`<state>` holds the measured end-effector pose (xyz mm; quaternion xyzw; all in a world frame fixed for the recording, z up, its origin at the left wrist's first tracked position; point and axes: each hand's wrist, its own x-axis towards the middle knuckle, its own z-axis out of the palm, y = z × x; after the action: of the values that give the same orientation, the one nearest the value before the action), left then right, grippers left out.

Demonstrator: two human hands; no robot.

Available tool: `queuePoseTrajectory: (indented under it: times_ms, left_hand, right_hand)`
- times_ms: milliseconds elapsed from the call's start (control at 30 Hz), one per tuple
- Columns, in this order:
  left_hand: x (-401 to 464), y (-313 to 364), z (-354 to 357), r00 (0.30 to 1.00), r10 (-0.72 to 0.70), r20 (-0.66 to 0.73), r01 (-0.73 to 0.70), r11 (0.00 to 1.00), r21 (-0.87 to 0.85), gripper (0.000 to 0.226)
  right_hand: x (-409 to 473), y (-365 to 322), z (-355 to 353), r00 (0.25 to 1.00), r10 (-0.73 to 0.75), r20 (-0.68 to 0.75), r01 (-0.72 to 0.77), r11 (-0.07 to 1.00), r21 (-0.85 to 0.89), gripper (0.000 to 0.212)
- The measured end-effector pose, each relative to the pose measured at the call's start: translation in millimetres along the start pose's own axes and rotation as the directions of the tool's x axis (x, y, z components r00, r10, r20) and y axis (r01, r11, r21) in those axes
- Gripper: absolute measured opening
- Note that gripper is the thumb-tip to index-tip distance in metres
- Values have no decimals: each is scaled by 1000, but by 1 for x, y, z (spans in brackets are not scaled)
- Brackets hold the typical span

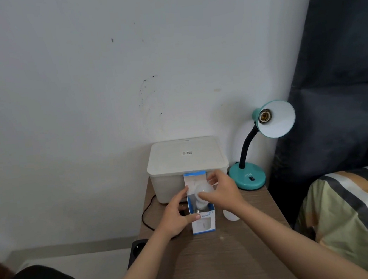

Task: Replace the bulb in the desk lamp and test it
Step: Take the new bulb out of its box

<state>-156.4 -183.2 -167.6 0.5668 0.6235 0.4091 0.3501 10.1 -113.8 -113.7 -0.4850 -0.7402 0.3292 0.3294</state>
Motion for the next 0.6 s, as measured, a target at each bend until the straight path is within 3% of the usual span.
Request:
queuePoseTrajectory:
  times_ms: [167,267,333,433,600]
  left_hand:
    - [-3,0,3,1000,6,-23,-6,1000,3,90]
    - [-6,-2,4,999,8,-35,-8,1000,9,88]
    - [-6,-2,6,999,9,-41,-9,1000,2,87]
    - [-5,-3,7,999,11,-41,-12,1000,-9,87]
    - [-3,-4,8,999,-9,-43,9,1000,4,90]
  right_hand:
    - [-2,-9,-20,982,25,-186,26,963,269,27]
    - [-4,-12,-32,970,100,-222,5,904,428,20]
    - [-4,-7,-36,961,147,-236,-43,918,395,22]
    - [-7,7,-35,973,160,-166,-128,973,190,23]
    - [-19,16,-25,998,58,-23,-59,995,-77,43]
